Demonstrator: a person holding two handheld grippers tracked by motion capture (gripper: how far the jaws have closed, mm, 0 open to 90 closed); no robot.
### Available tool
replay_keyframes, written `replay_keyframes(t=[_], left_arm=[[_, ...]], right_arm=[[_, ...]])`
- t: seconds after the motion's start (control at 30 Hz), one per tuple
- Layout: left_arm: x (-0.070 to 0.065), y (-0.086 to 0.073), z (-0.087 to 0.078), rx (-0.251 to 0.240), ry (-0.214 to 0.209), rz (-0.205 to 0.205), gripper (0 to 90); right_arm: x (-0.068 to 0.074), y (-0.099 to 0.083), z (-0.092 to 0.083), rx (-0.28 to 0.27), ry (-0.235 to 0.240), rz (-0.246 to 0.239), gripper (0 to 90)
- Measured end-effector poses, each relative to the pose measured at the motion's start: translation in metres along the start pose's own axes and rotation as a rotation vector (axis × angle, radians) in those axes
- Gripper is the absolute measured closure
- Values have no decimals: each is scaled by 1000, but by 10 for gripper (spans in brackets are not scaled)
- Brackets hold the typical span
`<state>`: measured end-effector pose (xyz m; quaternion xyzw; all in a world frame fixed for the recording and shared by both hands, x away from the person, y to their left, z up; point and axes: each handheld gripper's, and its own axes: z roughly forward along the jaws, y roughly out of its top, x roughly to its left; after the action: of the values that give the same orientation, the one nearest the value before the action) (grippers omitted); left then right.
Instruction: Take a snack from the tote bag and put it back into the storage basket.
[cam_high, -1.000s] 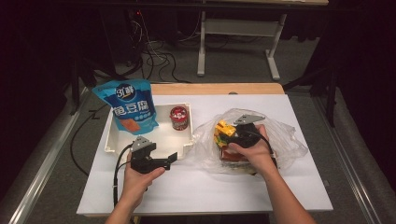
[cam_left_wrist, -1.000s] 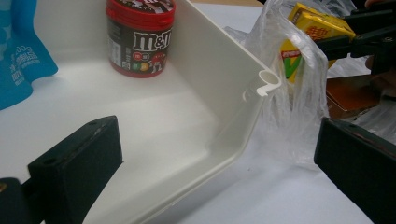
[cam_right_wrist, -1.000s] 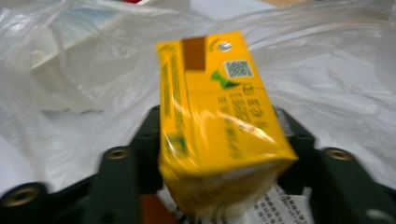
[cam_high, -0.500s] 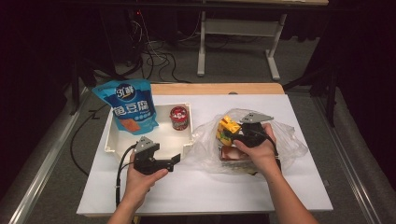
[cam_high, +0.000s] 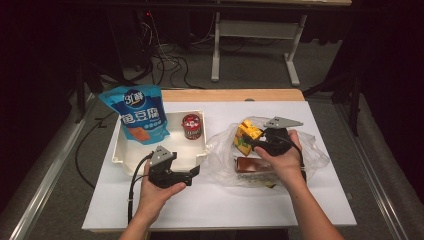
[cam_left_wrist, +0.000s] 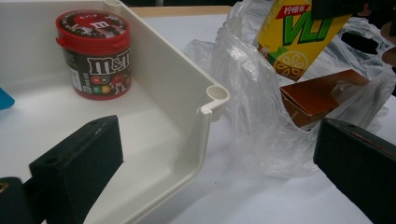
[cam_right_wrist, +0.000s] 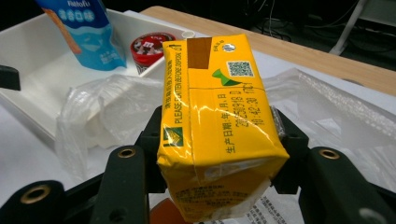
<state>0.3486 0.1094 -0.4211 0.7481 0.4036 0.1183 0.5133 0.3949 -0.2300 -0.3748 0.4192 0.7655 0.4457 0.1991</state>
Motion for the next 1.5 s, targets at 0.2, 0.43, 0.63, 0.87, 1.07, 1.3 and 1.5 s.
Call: replay_keyframes(t=[0.2,0.43,0.63,0.87,1.07,1.3,1.5], left_arm=[[-4,1,1,-3,-8,7,19],[-9,0,4,1,-15,22,19],[-16,0,8,0,-26,43,21],[-25,0,11,-8,-37,69,24],[-34,1,12,-16,-48,85,27],[-52,2,19,-24,-77,109,29],[-69,6,23,-52,-60,154,40]], right_arm=[[3,5,-7,-18,2,-12,521],[6,8,-16,-29,12,-17,521],[12,9,-20,-28,36,-26,521],[24,10,-25,-34,68,-53,520],[33,8,-27,-21,85,-59,521],[42,7,-29,-20,110,-72,520],[47,4,-30,-15,129,-75,520]])
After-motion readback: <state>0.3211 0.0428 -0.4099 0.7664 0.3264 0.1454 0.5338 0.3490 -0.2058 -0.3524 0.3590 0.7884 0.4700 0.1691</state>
